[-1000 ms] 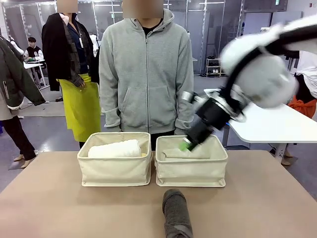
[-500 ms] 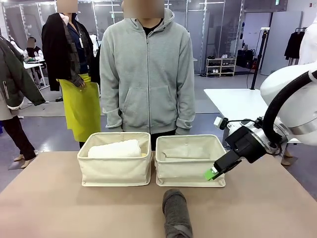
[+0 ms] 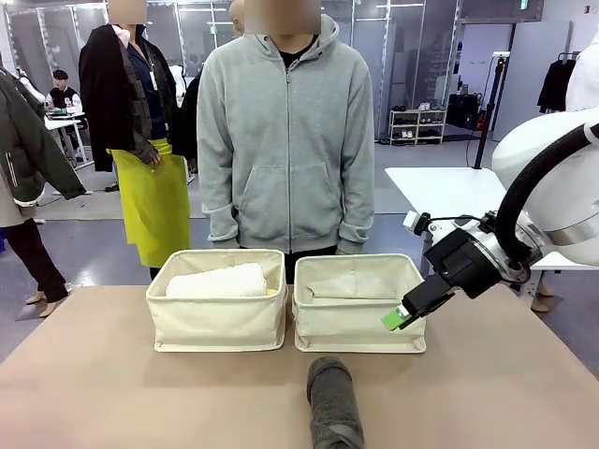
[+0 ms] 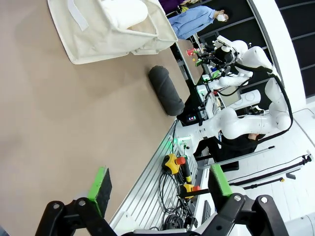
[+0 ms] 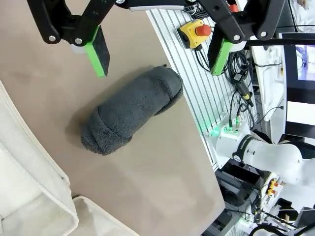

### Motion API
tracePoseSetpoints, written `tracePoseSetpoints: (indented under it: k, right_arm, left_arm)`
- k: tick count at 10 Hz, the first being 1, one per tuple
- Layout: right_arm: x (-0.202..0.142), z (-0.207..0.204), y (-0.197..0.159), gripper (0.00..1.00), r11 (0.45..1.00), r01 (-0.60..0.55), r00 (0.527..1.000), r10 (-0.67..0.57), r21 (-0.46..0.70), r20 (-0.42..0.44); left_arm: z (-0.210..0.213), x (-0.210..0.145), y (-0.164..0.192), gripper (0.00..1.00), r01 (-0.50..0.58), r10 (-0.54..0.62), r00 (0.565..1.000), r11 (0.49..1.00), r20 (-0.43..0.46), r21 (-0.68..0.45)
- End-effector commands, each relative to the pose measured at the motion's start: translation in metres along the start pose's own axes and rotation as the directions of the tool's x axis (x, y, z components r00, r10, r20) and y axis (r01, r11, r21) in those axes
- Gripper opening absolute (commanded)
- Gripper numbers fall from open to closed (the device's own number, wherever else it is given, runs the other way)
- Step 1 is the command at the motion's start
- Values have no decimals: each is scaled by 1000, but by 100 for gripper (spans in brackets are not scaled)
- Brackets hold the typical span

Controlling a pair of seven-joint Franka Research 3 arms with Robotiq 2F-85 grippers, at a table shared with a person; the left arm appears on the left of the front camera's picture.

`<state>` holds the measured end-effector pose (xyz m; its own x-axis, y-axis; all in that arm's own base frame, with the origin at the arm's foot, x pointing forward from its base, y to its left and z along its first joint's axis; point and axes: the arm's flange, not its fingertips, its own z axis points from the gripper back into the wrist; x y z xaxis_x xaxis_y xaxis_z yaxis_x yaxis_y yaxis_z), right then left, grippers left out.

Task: Divide the towels into two baskets.
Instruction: Pick up one hotel-folded towel from the bottom of the table and place it in the Fabric basket indicated by the person.

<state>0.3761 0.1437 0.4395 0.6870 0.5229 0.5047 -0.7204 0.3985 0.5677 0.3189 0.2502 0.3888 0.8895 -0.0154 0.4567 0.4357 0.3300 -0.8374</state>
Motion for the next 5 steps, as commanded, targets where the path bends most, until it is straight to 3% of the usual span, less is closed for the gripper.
tracePoseSetpoints:
  k: [1,3,5]
  right_arm:
    - [-12,23,-11,100,986,108,992,-115,128,49]
    - [-79,91,-58,100,923,282,933,-328,263,148]
    - [-156,156,-98,100,841,373,821,-496,391,283]
  left_arm:
    - [3,-2,-4,100,6,-6,1000,1000,-2,5]
    - [3,-2,-4,100,6,-6,1000,1000,-2,5]
    - [3,-2,-4,100,6,-6,1000,1000,-2,5]
